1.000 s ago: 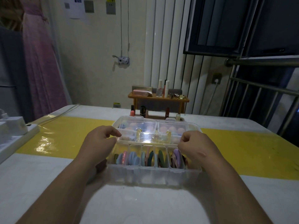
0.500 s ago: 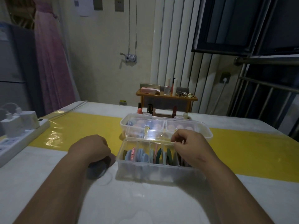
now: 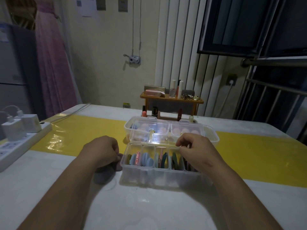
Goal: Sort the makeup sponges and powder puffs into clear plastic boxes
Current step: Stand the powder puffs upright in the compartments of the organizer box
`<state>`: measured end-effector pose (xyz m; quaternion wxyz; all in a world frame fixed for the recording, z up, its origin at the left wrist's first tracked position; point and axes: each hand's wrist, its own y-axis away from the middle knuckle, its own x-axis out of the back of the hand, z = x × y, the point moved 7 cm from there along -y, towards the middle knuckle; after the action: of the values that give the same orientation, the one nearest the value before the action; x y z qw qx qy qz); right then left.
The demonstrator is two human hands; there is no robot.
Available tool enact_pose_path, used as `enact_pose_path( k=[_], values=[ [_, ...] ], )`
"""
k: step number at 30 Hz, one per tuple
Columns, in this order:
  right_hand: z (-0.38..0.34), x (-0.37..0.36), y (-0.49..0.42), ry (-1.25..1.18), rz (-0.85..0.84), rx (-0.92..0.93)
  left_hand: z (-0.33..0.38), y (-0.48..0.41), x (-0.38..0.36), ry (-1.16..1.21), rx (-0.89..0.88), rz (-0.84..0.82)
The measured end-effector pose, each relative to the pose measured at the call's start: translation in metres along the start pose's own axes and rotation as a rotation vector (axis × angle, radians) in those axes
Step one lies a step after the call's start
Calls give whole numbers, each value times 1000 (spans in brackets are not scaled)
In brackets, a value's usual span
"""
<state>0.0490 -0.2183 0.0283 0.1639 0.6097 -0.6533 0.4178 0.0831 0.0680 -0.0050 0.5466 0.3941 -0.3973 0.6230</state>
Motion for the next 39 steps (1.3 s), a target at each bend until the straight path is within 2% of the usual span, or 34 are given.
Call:
enact_pose_path(
  k=[6,10,13,18,21,26,30,39],
  values=[
    [0,2,1,-22,7,2,0,1,11,263,77,155],
    [0,2,0,-27,10,5,-4,5,25,313,80,376],
    [1,3,0,-35,17,9,-2,7,31,401,44,496],
    [1,2,-1,-62,3,15,14,13,31,569,-80,577],
    [0,0,-1,-82,-11,23,29,17,28,669,-192,534],
    [-3,-1,-2,-99,-30,53,59,25,19,793,-338,332],
    [-6,-2,-2,-141,-58,56,73,31,13,760,-435,212],
    [-10,-3,-1,-188,-92,71,83,37,3,776,-531,-6]
  ],
)
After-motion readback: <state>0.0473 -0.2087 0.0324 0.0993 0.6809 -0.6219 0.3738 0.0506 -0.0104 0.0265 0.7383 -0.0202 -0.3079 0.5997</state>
